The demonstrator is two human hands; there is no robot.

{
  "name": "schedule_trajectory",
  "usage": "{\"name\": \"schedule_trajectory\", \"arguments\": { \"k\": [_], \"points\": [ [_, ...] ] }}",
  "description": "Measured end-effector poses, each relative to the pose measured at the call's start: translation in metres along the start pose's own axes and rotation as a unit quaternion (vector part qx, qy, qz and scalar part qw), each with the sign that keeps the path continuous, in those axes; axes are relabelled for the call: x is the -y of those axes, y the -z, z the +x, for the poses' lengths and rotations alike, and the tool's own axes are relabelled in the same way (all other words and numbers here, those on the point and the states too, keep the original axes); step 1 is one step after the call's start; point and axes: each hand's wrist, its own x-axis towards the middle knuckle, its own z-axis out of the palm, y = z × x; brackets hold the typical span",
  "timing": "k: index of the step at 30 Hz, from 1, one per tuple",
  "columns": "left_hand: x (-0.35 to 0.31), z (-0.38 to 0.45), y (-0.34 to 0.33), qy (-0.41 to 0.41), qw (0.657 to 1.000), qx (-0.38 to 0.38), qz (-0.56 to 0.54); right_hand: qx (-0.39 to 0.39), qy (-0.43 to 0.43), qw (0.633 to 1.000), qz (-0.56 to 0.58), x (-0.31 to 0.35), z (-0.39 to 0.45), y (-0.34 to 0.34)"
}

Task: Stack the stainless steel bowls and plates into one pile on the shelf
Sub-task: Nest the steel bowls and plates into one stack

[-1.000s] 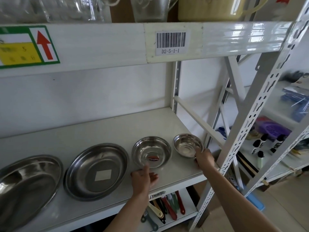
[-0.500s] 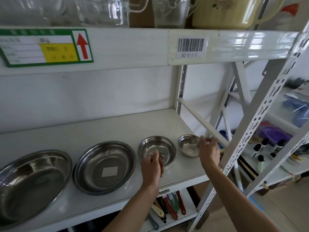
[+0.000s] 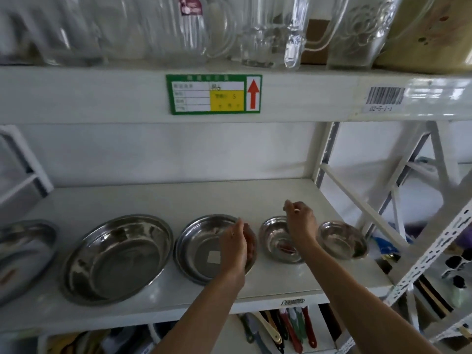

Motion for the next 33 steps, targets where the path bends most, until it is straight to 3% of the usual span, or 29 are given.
{"name": "schedule_trajectory", "arguments": {
  "k": [9,13,21,28,33],
  "points": [
    [-0.024,0.023,0.086,-0.048,0.996,-0.078,-0.011,0.099,0.056,0.993,0.010,0.059,-0.034,-0.082],
    [-0.025,0.022,0.129,-0.060,0.988,-0.112,-0.084,0.159,0.078,0.984,0.007,0.080,-0.050,-0.120],
    [-0.006,0.015,0.213,-0.098,0.946,-0.284,-0.119,0.304,0.115,0.946,-0.016,0.122,-0.071,-0.188],
    [0.017,0.015,0.273,-0.124,0.903,-0.397,-0.111,0.334,0.144,0.929,-0.061,0.142,-0.070,-0.230],
    [0.023,0.023,0.296,-0.157,0.891,-0.421,-0.062,0.367,0.143,0.910,-0.127,0.141,-0.058,-0.255]
  ]
}}
